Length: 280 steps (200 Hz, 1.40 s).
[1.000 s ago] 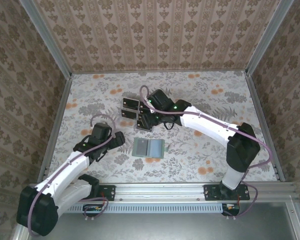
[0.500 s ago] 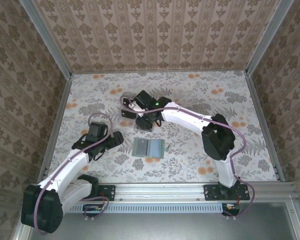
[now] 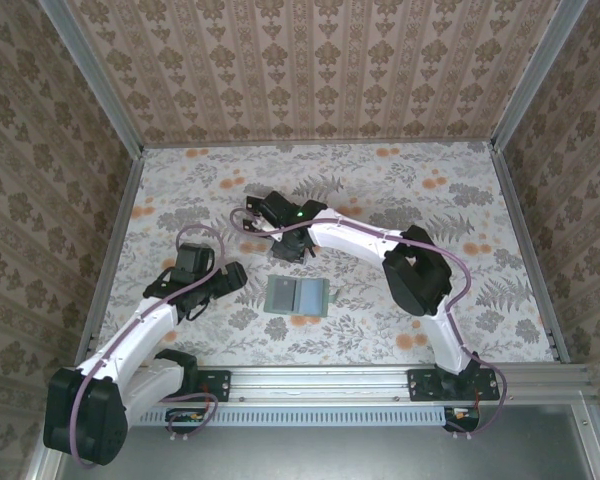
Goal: Put the credit cards into the card holder
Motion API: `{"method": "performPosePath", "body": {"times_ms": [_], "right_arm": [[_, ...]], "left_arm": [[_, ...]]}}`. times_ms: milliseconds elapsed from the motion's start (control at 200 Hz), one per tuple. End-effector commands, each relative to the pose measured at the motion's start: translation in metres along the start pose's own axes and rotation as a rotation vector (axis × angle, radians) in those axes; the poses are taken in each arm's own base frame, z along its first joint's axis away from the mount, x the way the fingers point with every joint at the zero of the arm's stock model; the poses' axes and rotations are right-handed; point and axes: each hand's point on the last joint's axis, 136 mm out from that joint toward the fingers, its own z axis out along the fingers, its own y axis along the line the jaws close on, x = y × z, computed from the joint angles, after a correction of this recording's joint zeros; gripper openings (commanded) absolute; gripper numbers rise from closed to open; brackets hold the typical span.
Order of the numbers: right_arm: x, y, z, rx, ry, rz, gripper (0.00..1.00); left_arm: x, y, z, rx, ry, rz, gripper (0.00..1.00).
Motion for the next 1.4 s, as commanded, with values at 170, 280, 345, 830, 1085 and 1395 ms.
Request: {"method": "performPosePath", "body": {"times_ms": [170, 280, 345, 830, 1085, 1395], "right_arm": [[0.007, -0.004, 0.01, 0.039, 0.055, -0.045, 0.38], [0.008, 0.0, 0.011, 0.033, 0.062, -0.058, 0.33], [0.008, 0.001, 0.01, 0.033, 0.062, -0.063, 0.3], [-0.005, -0.001, -0.004, 0.023, 0.026, -0.093, 0.09], [-0.016, 0.004, -0.022, -0.016, -0.027, -0.12, 0.0], [-0.03, 0.023, -0.084, -0.039, -0.137, -0.078, 0.0]], "left_arm": [[0.0, -0.001, 0.003, 0.012, 0.004, 0.006, 1.0], [0.001, 0.0, 0.003, 0.011, 0.005, 0.004, 1.0], [0.002, 0.0, 0.003, 0.011, 0.005, 0.004, 1.0], [0.003, 0.001, 0.006, 0.009, 0.013, 0.002, 1.0], [0.003, 0.0, 0.007, 0.013, 0.022, 0.01, 1.0], [0.002, -0.003, 0.007, 0.019, 0.025, 0.015, 1.0]]}}
